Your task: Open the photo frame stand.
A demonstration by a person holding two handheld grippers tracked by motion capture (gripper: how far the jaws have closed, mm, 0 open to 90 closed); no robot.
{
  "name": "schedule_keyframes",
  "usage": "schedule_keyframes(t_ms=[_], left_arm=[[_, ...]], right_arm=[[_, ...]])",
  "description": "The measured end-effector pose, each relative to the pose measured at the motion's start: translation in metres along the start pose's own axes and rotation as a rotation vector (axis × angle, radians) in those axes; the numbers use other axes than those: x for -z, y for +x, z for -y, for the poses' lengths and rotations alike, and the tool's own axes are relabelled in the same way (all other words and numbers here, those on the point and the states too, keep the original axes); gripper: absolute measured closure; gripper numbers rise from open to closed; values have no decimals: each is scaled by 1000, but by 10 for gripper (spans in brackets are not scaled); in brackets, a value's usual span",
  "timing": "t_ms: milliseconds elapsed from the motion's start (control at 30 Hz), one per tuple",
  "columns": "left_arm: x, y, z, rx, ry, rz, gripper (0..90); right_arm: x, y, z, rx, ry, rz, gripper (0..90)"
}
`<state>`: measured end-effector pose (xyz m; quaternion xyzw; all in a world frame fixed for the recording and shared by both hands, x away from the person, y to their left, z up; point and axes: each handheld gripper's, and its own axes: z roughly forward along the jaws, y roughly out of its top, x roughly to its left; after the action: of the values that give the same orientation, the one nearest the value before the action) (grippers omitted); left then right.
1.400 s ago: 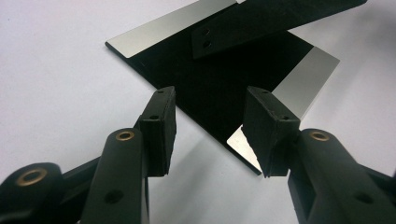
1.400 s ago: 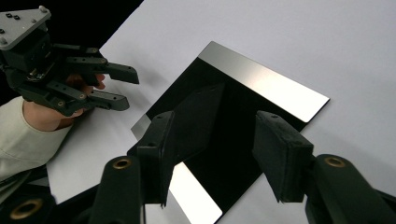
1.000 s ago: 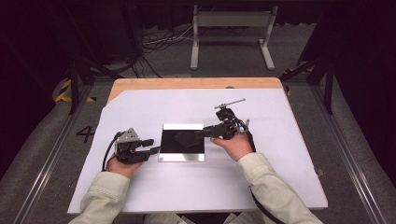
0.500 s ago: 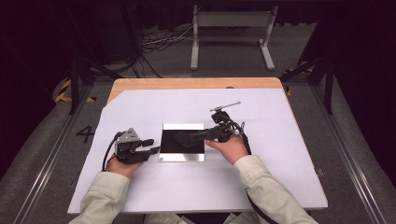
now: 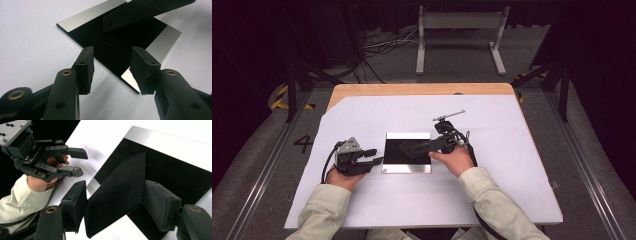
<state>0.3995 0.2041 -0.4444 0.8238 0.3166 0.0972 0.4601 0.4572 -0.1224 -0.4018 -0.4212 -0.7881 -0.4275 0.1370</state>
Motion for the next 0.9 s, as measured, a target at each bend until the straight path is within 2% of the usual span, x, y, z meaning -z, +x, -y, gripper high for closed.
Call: schedule_keyframes(t_ms=[333, 467, 633, 900], left_arm=[[0, -1, 0, 2, -4, -4, 546], [1, -1, 0, 4, -6, -4, 545], [0, -1, 0, -2, -2, -2, 545], [0, -1, 0, -3, -1, -2, 545]], right_arm=[[-5, -1, -1, -18, 26, -13, 345], [-7, 0, -2, -27, 39, -36, 343], [-7, 2, -3, -19, 57, -15, 390], [-6, 1, -3, -33, 68, -3, 446]])
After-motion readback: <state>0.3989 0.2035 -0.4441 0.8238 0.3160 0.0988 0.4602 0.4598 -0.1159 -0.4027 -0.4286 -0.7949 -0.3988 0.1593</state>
